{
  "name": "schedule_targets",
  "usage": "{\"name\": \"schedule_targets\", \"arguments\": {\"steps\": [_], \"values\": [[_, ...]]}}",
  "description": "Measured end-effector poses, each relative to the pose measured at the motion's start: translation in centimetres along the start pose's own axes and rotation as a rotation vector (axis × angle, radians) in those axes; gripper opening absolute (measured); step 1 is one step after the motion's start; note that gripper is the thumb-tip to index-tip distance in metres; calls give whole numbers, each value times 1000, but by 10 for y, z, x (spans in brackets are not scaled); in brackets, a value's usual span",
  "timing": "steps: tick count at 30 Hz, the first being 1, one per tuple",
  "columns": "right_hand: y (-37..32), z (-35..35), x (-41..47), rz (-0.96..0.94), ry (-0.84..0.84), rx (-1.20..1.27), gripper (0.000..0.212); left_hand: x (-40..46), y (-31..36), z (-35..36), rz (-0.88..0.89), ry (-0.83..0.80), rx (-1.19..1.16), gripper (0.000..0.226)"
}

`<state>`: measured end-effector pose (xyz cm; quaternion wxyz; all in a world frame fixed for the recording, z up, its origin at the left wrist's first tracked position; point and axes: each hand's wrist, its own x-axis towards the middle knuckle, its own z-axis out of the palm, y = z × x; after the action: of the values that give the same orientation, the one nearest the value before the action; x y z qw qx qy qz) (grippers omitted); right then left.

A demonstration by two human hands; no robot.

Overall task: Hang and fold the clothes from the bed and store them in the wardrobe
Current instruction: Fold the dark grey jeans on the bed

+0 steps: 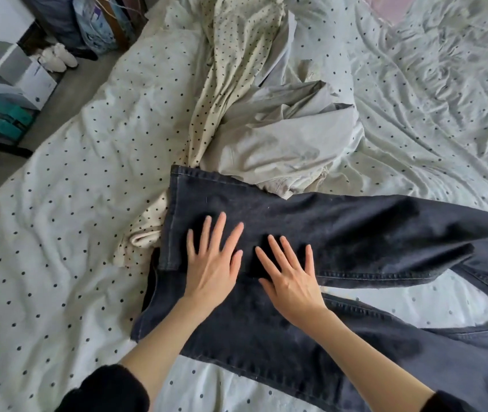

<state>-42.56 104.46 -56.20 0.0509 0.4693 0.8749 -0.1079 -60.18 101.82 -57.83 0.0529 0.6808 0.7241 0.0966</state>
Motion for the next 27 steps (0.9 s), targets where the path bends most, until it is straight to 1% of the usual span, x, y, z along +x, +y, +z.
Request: {"name": "schedule_targets", "arguments": {"steps": [3,5,7,11,12,15,18,22,25,27], "values": [[23,6,0,69,25,-56,63,9,-31,16,105,-226,179,57],[40,5,-6,132,-37,-78,64,25,-46,20,94,-294,266,55],[53,3,-18,180,-71,-84,62,30,-41,23,19,-327,285,54],[55,0,-52,178,24,-62,63,14,-1,22,-217,-388,132,57],[56,0,-67,183,44,-58,65,7,14,20,-225,-399,92,57],[64,5,-111,183,51,-29,65,-22,59,18,-134,-387,-25,57],[86,10,-156,227,46,-7,62,-51,115,20,11,-385,-92,59],[131,12,-218,305,42,10,60,-71,194,26,220,-373,-82,58],[174,12,-261,426,-1,50,56,-60,244,31,333,-276,-52,57],[214,12,-285,498,3,59,53,-42,280,37,410,-204,46,67]]}}
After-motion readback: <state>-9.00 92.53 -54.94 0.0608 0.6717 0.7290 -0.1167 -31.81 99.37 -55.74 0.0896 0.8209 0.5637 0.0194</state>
